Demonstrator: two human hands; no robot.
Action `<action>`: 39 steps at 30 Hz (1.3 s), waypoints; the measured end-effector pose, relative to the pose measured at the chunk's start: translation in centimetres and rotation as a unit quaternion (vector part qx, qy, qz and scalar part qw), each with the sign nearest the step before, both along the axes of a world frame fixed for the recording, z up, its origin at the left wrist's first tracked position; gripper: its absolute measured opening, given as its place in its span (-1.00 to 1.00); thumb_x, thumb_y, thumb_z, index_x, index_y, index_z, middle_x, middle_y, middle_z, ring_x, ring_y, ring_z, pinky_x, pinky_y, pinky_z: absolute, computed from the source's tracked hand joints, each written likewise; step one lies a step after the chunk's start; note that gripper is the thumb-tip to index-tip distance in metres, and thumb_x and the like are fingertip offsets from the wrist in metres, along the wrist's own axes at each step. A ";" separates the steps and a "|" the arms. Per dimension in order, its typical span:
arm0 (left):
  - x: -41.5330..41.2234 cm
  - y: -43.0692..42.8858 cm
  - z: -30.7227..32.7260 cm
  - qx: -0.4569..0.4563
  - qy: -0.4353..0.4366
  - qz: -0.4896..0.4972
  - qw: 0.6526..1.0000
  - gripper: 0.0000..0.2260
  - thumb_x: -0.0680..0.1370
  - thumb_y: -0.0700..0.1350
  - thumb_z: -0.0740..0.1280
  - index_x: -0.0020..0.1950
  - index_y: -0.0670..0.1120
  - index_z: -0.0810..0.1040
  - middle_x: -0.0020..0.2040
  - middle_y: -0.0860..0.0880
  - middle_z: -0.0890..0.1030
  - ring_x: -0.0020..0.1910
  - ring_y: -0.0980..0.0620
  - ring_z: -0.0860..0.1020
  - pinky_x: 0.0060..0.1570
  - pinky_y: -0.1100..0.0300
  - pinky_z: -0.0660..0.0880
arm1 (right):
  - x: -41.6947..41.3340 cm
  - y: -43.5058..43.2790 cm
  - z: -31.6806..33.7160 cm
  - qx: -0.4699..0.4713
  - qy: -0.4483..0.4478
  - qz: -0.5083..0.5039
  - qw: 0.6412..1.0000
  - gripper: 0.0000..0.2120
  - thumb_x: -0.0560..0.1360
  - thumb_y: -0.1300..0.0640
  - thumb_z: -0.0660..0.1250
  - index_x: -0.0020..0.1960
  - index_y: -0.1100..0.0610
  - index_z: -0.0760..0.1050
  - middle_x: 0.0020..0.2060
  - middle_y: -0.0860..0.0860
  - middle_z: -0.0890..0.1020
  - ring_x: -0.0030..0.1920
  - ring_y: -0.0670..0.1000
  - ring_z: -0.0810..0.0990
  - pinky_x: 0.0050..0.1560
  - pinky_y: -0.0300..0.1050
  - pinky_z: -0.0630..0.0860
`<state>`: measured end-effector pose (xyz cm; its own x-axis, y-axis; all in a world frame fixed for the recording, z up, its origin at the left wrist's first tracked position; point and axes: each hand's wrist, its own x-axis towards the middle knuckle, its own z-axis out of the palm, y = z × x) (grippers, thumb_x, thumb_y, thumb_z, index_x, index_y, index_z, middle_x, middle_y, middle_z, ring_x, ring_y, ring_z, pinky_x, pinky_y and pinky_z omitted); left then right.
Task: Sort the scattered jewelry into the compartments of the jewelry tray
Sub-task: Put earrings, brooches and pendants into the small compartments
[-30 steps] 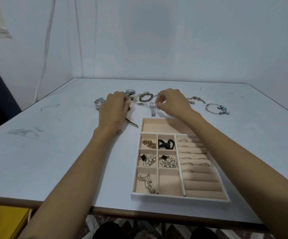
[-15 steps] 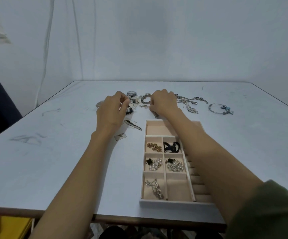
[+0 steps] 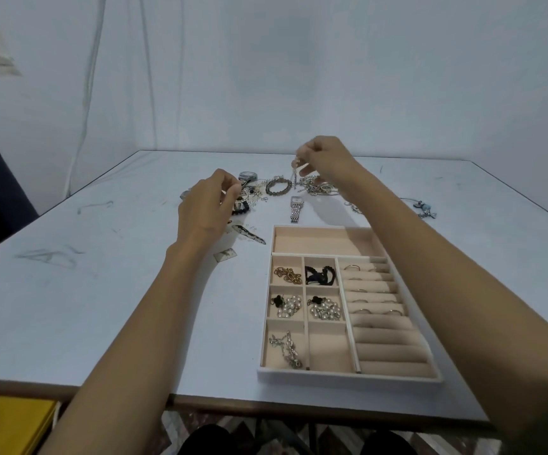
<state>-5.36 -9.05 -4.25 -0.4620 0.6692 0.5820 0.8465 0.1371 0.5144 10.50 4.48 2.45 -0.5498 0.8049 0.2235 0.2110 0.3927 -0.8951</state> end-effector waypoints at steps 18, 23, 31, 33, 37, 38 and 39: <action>1.3 -0.7 1.7 0.037 -0.101 -0.145 0.984 -0.85 0.60 -0.12 0.27 -0.06 -0.15 0.59 -0.23 -0.01 0.62 -0.25 0.06 0.58 -0.10 0.11 0.60 | 9.1 -7.7 0.1 -0.171 0.163 0.141 0.961 -0.88 0.62 0.15 0.19 -0.10 0.11 0.42 -0.44 -0.04 0.45 -0.51 -0.05 0.36 -0.45 -0.22 0.24; 3.6 -2.0 3.2 -0.004 -0.167 -0.222 0.961 -0.88 0.59 -0.15 0.29 -0.06 -0.14 0.59 -0.21 -0.01 0.64 -0.31 0.20 0.56 -0.16 0.29 0.53 | 10.3 -8.9 -1.2 -0.164 0.126 0.157 0.966 -0.88 0.61 0.15 0.19 -0.10 0.10 0.44 -0.43 -0.02 0.47 -0.52 -0.07 0.35 -0.52 -0.29 0.24; 6.5 -6.7 4.6 -0.146 -0.228 -0.391 0.880 -0.88 0.54 -0.20 0.34 -0.08 -0.22 0.64 -0.14 -0.17 0.67 -0.05 -0.11 0.62 0.09 0.10 0.51 | 11.2 -9.4 -1.4 -0.145 0.100 0.159 0.971 -0.90 0.60 0.14 0.22 -0.05 0.13 0.47 -0.41 -0.01 0.49 -0.49 -0.06 0.35 -0.53 -0.31 0.27; 6.7 -7.6 4.4 -0.186 -0.212 -0.429 0.858 -0.90 0.53 -0.21 0.36 -0.10 -0.19 0.66 -0.09 -0.11 0.68 0.03 -0.14 0.62 0.12 0.05 0.49 | 11.2 -9.4 -1.4 -0.142 0.102 0.162 0.971 -0.90 0.60 0.14 0.21 -0.05 0.13 0.47 -0.41 0.00 0.49 -0.49 -0.06 0.36 -0.53 -0.31 0.27; 7.0 -8.6 4.4 -0.249 -0.210 -0.488 0.810 -0.85 0.45 -0.21 0.41 -0.21 0.03 0.70 0.11 -0.03 0.59 0.22 -0.07 0.49 0.23 0.10 0.43 | 11.1 -9.5 -1.4 -0.140 0.100 0.171 0.970 -0.90 0.59 0.13 0.23 -0.06 0.12 0.48 -0.41 -0.01 0.49 -0.49 -0.05 0.36 -0.52 -0.29 0.25; 7.2 -8.8 4.4 -0.266 -0.208 -0.496 0.800 -0.84 0.44 -0.22 0.42 -0.22 0.03 0.70 0.12 -0.01 0.58 0.26 -0.02 0.47 0.25 0.14 0.40 | 11.1 -9.5 -1.5 -0.139 0.099 0.173 0.970 -0.90 0.58 0.13 0.23 -0.07 0.12 0.48 -0.41 0.00 0.49 -0.49 -0.05 0.36 -0.52 -0.29 0.24; 7.3 -8.8 4.3 -0.282 -0.203 -0.499 0.794 -0.84 0.42 -0.23 0.43 -0.23 0.02 0.70 0.13 0.03 0.58 0.28 0.02 0.44 0.26 0.19 0.37 | 11.0 -9.5 -1.5 -0.137 0.098 0.175 0.970 -0.90 0.58 0.13 0.23 -0.07 0.12 0.48 -0.41 0.00 0.49 -0.49 -0.05 0.36 -0.51 -0.28 0.24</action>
